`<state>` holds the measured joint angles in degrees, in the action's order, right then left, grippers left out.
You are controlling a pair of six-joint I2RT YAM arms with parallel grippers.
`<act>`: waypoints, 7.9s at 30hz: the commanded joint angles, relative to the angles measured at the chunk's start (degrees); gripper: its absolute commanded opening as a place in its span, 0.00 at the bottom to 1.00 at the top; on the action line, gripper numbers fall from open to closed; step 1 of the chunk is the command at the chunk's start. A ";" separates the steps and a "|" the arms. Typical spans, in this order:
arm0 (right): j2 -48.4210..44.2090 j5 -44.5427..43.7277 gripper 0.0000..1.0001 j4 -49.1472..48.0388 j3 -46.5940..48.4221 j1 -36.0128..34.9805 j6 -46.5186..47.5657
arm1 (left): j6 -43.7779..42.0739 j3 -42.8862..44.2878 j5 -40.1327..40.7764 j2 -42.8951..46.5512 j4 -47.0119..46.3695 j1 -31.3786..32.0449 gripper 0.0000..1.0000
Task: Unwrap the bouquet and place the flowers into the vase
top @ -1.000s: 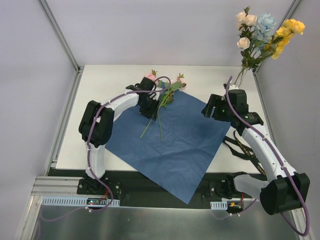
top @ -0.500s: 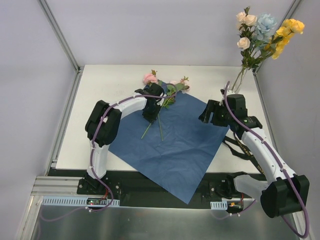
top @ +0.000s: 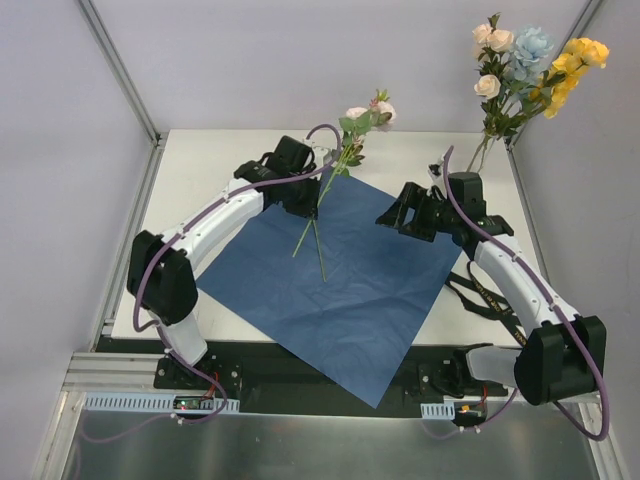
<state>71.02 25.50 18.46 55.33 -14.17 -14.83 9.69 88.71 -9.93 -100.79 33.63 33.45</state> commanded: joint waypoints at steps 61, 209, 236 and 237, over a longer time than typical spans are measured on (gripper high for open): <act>9.03 -37.45 0.00 -5.27 52.68 18.04 38.82 | -4.95 -9.43 -5.97 12.90 -3.39 6.45 0.97; 26.10 -19.52 0.00 -30.93 33.01 24.54 39.97 | -4.60 -10.40 -13.71 11.76 -5.68 3.90 0.99; 25.75 -23.21 0.41 -34.11 23.16 24.72 36.54 | -4.86 -10.83 -12.75 12.99 -5.68 3.90 0.99; 25.31 -23.82 0.43 -32.71 23.24 24.55 36.54 | -4.86 -10.84 -12.65 13.08 -5.68 3.90 0.99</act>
<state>100.09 3.79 -18.11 79.37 10.46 22.98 5.15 78.17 -22.35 -90.02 28.86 37.76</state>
